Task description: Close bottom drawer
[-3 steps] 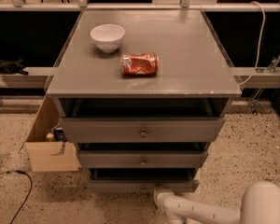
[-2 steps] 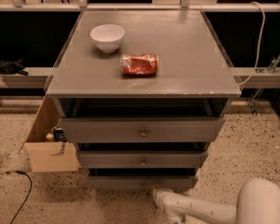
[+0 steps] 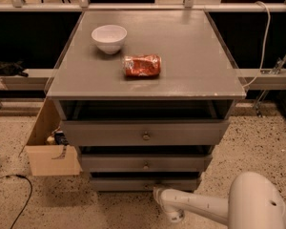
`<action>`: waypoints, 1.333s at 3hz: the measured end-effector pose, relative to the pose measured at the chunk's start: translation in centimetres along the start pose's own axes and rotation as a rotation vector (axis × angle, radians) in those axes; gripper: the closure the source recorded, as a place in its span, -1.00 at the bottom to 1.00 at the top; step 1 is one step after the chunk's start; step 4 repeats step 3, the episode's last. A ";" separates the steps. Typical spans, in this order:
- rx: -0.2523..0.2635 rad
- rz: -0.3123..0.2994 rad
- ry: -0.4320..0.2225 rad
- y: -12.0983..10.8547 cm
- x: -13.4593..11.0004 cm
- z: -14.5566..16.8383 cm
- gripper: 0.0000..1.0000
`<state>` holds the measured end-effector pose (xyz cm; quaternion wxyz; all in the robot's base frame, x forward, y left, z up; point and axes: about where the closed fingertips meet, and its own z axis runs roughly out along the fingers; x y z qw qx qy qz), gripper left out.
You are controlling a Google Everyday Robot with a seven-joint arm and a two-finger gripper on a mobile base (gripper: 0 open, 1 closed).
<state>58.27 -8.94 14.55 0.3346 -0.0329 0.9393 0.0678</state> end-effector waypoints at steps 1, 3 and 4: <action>0.002 -0.006 0.005 -0.2 0.2 -0.7 0.94; 0.002 -0.006 0.005 -0.2 0.2 -0.7 0.42; 0.002 -0.006 0.005 -0.2 0.2 -0.7 0.42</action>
Offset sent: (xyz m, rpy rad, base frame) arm -0.0046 -0.0029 0.0036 -0.0049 0.0032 0.0026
